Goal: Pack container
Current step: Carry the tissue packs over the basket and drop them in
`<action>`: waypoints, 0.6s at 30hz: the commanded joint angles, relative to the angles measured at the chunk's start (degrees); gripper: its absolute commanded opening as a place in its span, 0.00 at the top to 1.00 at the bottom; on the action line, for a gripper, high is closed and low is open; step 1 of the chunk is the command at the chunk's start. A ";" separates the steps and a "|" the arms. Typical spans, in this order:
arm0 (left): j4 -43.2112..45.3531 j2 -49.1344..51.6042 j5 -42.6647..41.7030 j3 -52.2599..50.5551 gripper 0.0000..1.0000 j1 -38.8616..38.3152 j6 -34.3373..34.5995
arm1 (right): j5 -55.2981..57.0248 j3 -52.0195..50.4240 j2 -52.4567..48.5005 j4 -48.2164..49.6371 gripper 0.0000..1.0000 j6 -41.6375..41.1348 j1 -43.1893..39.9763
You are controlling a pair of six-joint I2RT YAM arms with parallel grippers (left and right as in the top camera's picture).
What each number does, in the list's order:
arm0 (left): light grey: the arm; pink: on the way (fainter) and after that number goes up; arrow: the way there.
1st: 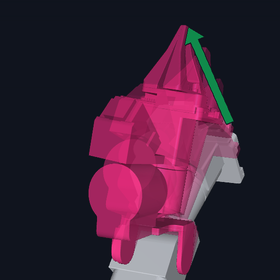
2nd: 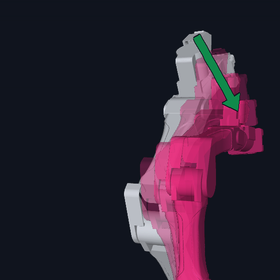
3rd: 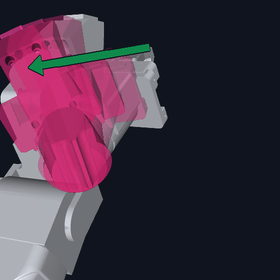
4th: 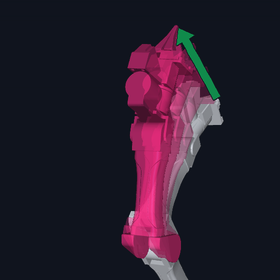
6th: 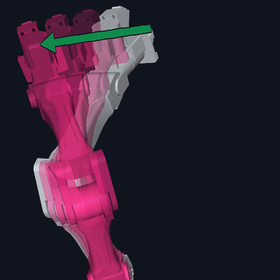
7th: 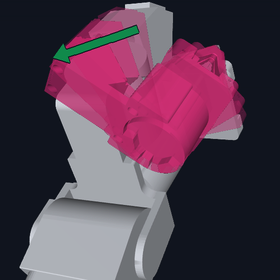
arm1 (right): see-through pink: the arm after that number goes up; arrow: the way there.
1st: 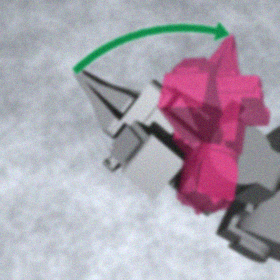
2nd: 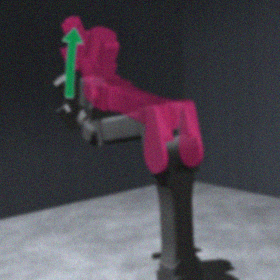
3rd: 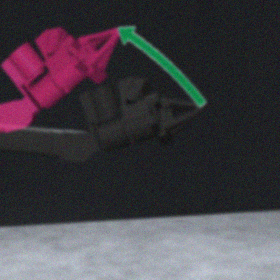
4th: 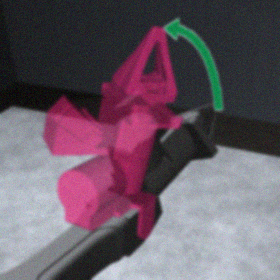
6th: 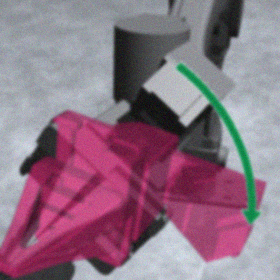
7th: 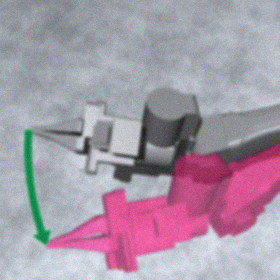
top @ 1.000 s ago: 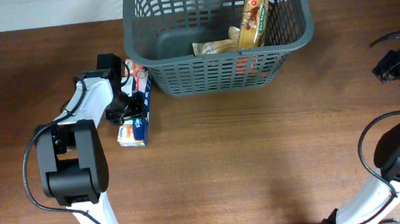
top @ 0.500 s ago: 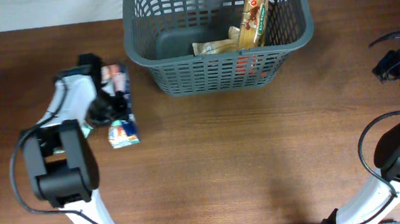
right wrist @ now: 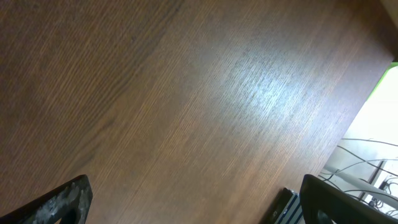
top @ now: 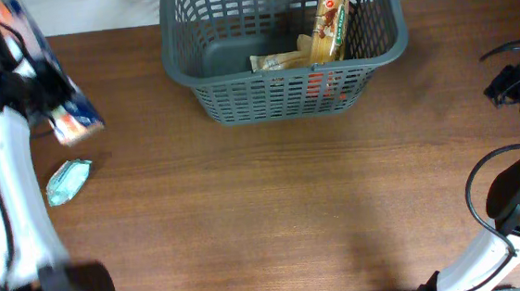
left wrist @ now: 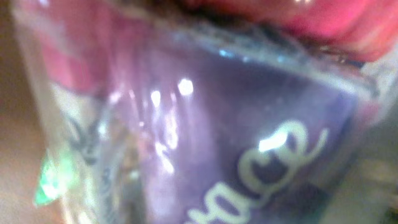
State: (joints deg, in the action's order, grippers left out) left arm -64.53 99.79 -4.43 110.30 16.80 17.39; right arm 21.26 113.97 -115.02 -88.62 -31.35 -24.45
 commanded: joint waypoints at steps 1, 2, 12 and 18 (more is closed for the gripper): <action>0.68 -8.57 4.55 6.25 0.98 -6.73 -1.64 | -0.28 -0.31 0.42 -0.02 0.01 -0.66 -0.33; 1.11 -9.97 5.73 7.78 0.98 -9.64 -1.66 | -0.28 -0.31 0.42 -0.02 0.01 -0.66 -0.33; 14.25 -6.10 11.80 9.53 0.98 -35.12 -3.58 | -0.28 -0.31 0.42 -0.02 0.01 -0.66 -0.33; 20.92 3.74 12.85 9.55 0.98 -37.70 -3.54 | -0.28 -0.31 0.42 -0.02 0.01 -0.66 -0.33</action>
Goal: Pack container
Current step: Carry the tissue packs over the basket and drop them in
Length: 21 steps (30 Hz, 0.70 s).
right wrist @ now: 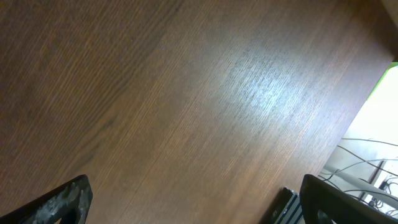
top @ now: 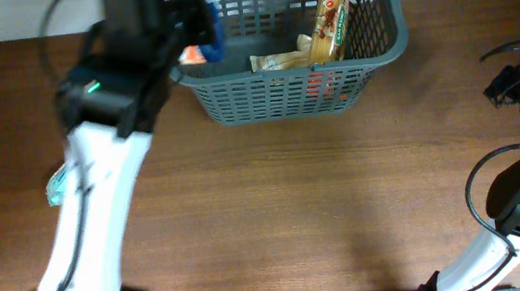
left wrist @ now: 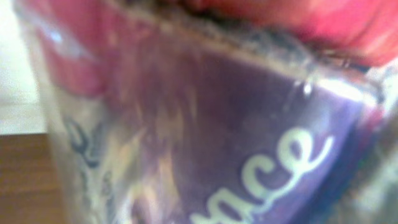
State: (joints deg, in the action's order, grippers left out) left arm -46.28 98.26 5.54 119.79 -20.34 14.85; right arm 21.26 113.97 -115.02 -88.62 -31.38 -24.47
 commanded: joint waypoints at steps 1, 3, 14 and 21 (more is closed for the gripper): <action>3.48 6.86 2.89 0.07 0.98 -0.57 -0.98 | -0.28 -0.31 0.42 -0.02 0.01 -0.63 -0.31; 4.70 10.51 2.89 0.07 0.97 -0.55 -0.42 | -0.28 -0.31 0.42 -0.02 0.01 -0.63 -0.31; 4.22 17.70 2.91 0.07 0.87 -0.52 0.31 | -0.28 -0.31 0.42 -0.02 0.01 -0.63 -0.31; 4.28 17.99 2.91 0.07 0.38 -0.50 0.26 | -0.28 -0.31 0.42 -0.02 0.01 -0.63 -0.31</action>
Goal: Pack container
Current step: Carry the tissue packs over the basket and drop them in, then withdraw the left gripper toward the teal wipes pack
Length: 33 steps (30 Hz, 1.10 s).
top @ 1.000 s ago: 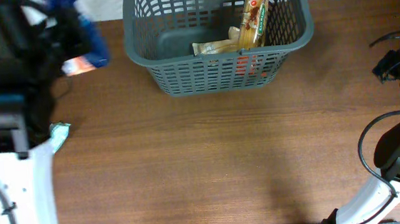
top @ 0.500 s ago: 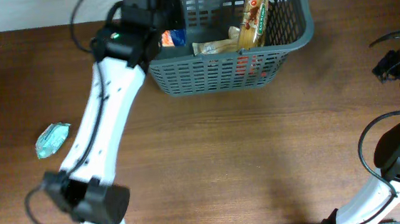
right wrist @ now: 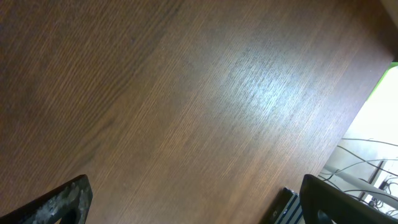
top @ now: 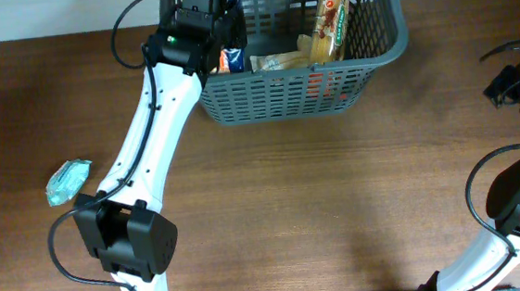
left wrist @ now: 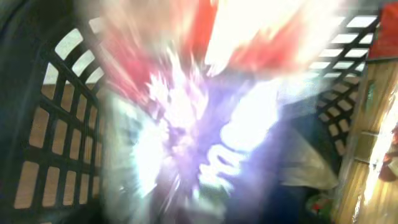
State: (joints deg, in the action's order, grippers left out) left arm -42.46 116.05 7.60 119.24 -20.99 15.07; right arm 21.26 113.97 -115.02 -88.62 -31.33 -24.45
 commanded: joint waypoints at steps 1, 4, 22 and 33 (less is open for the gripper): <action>0.42 0.20 0.85 0.61 0.37 0.15 0.04 | -0.28 -0.31 0.42 -0.02 0.01 -0.68 -0.33; 0.42 0.20 0.85 0.68 0.30 0.15 0.02 | -0.28 -0.31 0.42 -0.02 0.01 -0.68 -0.33; -23.67 -14.86 7.13 10.99 0.01 0.15 -4.44 | -0.28 -0.31 0.42 -0.02 0.01 -0.68 -0.33; -40.09 -19.12 18.75 10.99 0.01 6.73 18.75 | -0.28 -0.31 0.42 -0.02 0.01 -0.68 -0.33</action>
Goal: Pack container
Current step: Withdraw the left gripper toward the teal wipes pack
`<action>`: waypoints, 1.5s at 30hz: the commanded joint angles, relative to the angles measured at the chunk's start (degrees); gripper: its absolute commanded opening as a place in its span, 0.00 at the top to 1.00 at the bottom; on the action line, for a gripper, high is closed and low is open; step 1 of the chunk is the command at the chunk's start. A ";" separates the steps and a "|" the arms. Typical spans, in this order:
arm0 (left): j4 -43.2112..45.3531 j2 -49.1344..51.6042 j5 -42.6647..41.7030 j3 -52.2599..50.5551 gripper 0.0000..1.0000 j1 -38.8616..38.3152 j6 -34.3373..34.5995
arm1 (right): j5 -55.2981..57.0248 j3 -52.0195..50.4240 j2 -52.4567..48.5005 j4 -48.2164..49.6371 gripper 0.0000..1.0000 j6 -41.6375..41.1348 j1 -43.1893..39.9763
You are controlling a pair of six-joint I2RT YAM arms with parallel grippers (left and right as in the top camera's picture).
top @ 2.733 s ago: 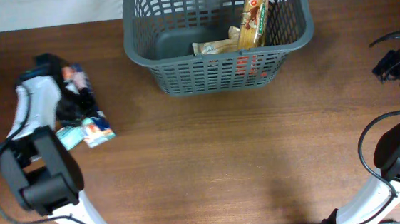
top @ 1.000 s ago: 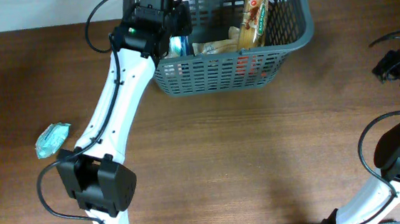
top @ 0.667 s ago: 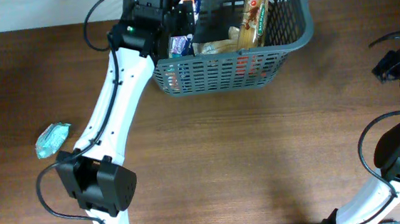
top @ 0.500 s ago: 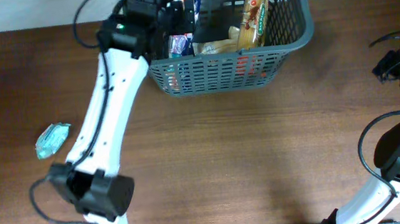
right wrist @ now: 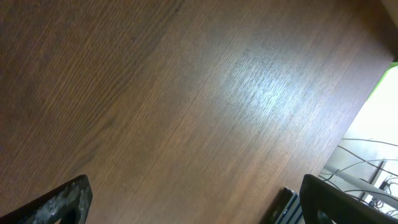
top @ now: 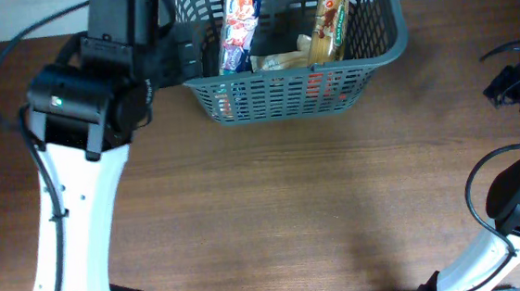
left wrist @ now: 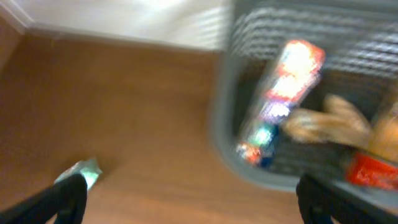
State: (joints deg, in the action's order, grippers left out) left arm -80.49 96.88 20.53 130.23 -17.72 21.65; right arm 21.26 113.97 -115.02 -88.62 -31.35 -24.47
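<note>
The grey slatted basket [top: 288, 87] stands at the table's far edge. A red, white and blue snack packet [top: 236, 19] stands on end in its left part, also seen blurred in the left wrist view [left wrist: 283, 93]. A tall pasta box [top: 331, 14] leans in the right part, with flat packets beside it. My left gripper [left wrist: 199, 205] is open and empty, above the table just left of the basket. A small teal packet [left wrist: 79, 172] lies on the wood by its left finger. My right gripper [right wrist: 199, 205] is open over bare wood at the far right.
The brown table [top: 321, 206] runs wide in front of the basket. My left arm [top: 77, 178] stretches along the left side and covers the teal packet in the overhead view. Cables and the right arm's base sit at the right edge.
My left gripper was inside the basket with the snack packet in it. Now it is open and outside the basket on its left, and the packet stands in the basket. The right arm is unchanged.
My left gripper held the snack packet over the table's far left, near the teal packet. Then it was at the basket's left rim, then inside the basket. Now the packet is let go in the basket and the gripper is back outside.
</note>
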 commanded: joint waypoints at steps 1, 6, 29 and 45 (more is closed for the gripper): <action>-3.13 0.04 5.66 0.00 0.01 4.92 13.99 | -0.28 -0.31 0.42 -0.02 0.01 -0.66 -0.31; -6.91 0.07 5.25 -0.07 0.01 13.81 18.56 | -0.28 -0.31 0.42 -0.02 0.01 -0.66 -0.31; 5.88 0.17 -26.69 -38.71 0.01 45.44 71.47 | -0.28 -0.31 0.42 -0.02 0.01 -0.66 -0.31; 18.05 0.28 -11.13 -45.97 0.01 46.21 83.10 | -0.28 -0.31 0.42 -0.02 0.01 -0.66 -0.31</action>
State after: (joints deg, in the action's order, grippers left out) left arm -62.78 97.19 2.87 84.64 28.12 102.24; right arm 21.23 113.97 -115.02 -88.60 -31.38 -24.47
